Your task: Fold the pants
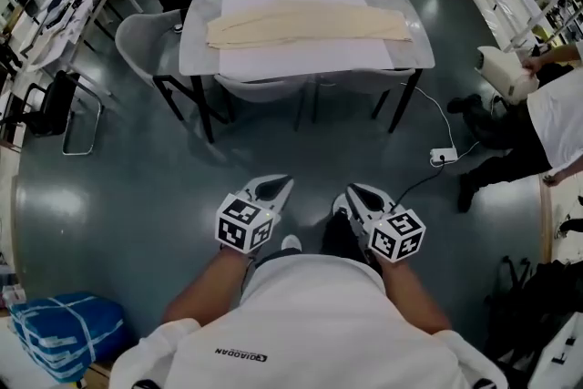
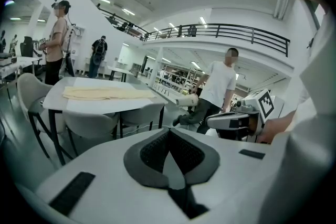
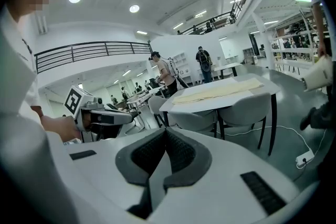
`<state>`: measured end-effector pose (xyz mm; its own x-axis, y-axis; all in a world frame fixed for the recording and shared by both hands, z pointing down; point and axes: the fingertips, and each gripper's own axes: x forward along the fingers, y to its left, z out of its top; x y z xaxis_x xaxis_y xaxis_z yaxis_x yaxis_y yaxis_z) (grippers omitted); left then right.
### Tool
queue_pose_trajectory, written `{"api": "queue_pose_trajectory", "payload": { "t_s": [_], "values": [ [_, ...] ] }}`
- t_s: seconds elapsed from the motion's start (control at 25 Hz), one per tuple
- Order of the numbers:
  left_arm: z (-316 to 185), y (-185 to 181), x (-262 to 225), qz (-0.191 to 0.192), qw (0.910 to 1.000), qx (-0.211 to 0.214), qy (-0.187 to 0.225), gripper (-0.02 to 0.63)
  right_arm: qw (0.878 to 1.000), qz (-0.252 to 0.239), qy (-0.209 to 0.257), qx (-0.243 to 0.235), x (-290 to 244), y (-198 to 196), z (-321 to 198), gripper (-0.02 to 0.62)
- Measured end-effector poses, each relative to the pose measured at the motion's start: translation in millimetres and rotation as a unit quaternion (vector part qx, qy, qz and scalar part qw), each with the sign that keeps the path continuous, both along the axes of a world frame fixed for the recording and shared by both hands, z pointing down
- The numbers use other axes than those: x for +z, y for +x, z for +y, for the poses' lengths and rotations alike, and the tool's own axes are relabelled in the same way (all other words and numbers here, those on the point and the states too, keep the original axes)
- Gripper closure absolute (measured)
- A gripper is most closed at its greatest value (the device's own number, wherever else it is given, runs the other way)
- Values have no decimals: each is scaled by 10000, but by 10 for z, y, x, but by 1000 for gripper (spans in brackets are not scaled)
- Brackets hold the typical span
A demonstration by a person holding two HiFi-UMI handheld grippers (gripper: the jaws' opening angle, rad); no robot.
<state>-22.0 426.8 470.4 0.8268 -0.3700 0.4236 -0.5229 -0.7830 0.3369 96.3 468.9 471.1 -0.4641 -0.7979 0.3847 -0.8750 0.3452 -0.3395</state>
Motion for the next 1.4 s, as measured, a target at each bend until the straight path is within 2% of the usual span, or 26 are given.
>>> {"api": "queue_pose_trajectory", "payload": {
  "t_s": [0.4, 0.64, 0.92, 1.4],
  "values": [
    [-650, 277, 35, -42, 9998, -180, -26, 580, 10000, -54, 27, 43, 44, 345, -777, 575],
    [-1194, 535, 10, -112, 9991, -372, -155, 580, 9997, -190, 112, -125, -18, 604, -1388, 575],
    [-1843, 1057, -158, -186, 9988, -454, 64, 580, 9991, -232, 252, -245, -106, 1094, -2093, 575],
    [-2599, 1749, -26, -272, 9969, -733, 58, 580, 9964, -134, 213, -809, 52, 1656, -2925, 574]
  ]
}}
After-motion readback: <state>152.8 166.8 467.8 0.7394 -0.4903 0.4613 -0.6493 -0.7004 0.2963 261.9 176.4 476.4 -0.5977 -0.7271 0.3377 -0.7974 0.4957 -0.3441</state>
